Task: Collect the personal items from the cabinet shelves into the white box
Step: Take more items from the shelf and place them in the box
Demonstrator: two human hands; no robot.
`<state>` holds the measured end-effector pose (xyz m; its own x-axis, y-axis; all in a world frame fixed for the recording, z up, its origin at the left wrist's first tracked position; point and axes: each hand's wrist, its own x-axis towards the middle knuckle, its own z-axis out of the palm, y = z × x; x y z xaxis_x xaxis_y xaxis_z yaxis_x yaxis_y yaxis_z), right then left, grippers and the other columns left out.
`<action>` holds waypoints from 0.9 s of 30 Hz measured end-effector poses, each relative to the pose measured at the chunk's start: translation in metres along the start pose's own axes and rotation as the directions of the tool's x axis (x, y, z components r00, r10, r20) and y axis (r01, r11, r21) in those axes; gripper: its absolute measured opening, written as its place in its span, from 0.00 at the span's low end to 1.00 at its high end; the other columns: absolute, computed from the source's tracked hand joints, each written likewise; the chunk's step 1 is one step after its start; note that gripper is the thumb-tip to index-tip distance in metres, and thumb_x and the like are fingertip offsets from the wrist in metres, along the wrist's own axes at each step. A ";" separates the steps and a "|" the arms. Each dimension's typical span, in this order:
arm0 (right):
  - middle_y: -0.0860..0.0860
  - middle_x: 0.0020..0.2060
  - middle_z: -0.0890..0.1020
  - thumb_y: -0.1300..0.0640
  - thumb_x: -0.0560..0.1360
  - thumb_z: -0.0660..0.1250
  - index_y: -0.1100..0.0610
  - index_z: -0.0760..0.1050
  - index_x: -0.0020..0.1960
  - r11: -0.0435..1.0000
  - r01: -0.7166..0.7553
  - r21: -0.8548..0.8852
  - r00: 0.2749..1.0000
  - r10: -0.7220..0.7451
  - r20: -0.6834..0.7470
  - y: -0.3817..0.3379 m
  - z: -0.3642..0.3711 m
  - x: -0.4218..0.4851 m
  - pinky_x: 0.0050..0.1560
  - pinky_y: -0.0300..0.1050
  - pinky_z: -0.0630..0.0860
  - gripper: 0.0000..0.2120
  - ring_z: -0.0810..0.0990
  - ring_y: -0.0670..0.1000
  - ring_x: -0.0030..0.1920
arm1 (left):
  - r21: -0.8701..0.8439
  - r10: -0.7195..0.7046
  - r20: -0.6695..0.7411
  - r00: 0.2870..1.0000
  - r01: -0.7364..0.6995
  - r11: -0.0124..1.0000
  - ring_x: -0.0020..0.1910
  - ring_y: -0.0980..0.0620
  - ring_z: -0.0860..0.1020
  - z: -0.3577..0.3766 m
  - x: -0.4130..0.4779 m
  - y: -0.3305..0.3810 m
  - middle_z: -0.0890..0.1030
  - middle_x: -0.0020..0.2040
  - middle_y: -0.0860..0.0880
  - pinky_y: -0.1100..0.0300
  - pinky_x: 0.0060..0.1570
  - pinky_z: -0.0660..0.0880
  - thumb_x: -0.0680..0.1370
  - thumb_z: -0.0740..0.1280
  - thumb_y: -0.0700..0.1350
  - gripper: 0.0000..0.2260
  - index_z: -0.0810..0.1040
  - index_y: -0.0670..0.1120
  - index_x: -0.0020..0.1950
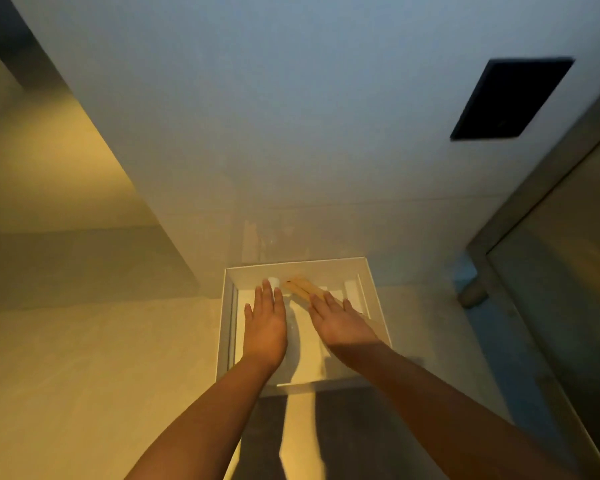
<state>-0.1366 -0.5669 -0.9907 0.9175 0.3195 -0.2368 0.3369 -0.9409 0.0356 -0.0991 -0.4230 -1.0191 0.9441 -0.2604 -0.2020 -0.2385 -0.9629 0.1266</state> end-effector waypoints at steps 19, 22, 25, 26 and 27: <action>0.59 0.72 0.58 0.65 0.76 0.63 0.63 0.53 0.73 0.923 -0.276 0.267 0.961 0.260 0.096 -0.032 0.044 0.034 0.70 0.55 0.56 0.30 0.56 0.61 0.72 | 0.117 0.011 0.088 0.996 -0.022 0.993 0.72 0.40 0.35 0.042 0.008 -0.004 0.35 0.74 0.41 0.46 0.69 0.39 0.81 0.56 0.45 0.32 0.36 0.42 0.74; 0.60 0.73 0.56 0.65 0.75 0.64 0.64 0.53 0.73 0.929 -0.300 0.217 0.952 0.278 0.126 -0.032 0.045 0.038 0.70 0.57 0.55 0.31 0.52 0.63 0.73 | 0.141 0.017 0.105 0.994 -0.032 0.989 0.72 0.40 0.35 0.046 0.009 -0.007 0.35 0.75 0.41 0.46 0.69 0.39 0.81 0.57 0.45 0.33 0.36 0.42 0.74; 0.61 0.74 0.52 0.66 0.75 0.64 0.64 0.51 0.74 0.929 -0.315 0.193 0.944 0.286 0.162 -0.033 0.049 0.040 0.70 0.58 0.53 0.32 0.48 0.64 0.73 | 0.147 -0.016 0.119 0.993 -0.002 0.989 0.72 0.40 0.36 0.047 0.012 -0.011 0.35 0.75 0.42 0.46 0.69 0.40 0.80 0.59 0.47 0.35 0.36 0.43 0.74; 0.60 0.74 0.51 0.65 0.76 0.63 0.63 0.50 0.74 0.920 -0.324 0.222 0.940 0.286 0.187 -0.035 0.050 0.042 0.70 0.58 0.53 0.32 0.47 0.64 0.73 | 0.143 -0.024 0.119 0.993 0.007 0.990 0.72 0.40 0.36 0.047 0.013 -0.011 0.35 0.75 0.42 0.46 0.69 0.40 0.80 0.60 0.47 0.35 0.36 0.43 0.74; 0.60 0.74 0.50 0.65 0.77 0.61 0.62 0.50 0.74 0.897 -0.350 0.270 0.929 0.296 0.220 -0.037 0.051 0.044 0.71 0.56 0.52 0.31 0.48 0.63 0.73 | 0.137 -0.026 0.120 0.992 0.009 0.991 0.72 0.40 0.36 0.047 0.013 -0.011 0.35 0.75 0.42 0.47 0.69 0.40 0.80 0.60 0.47 0.36 0.36 0.43 0.74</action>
<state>-0.1197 -0.5238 -1.0521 0.9060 -0.0063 -0.4231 -0.0758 -0.9861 -0.1476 -0.0946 -0.4189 -1.0684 0.9158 -0.2419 -0.3207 -0.2584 -0.9660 -0.0094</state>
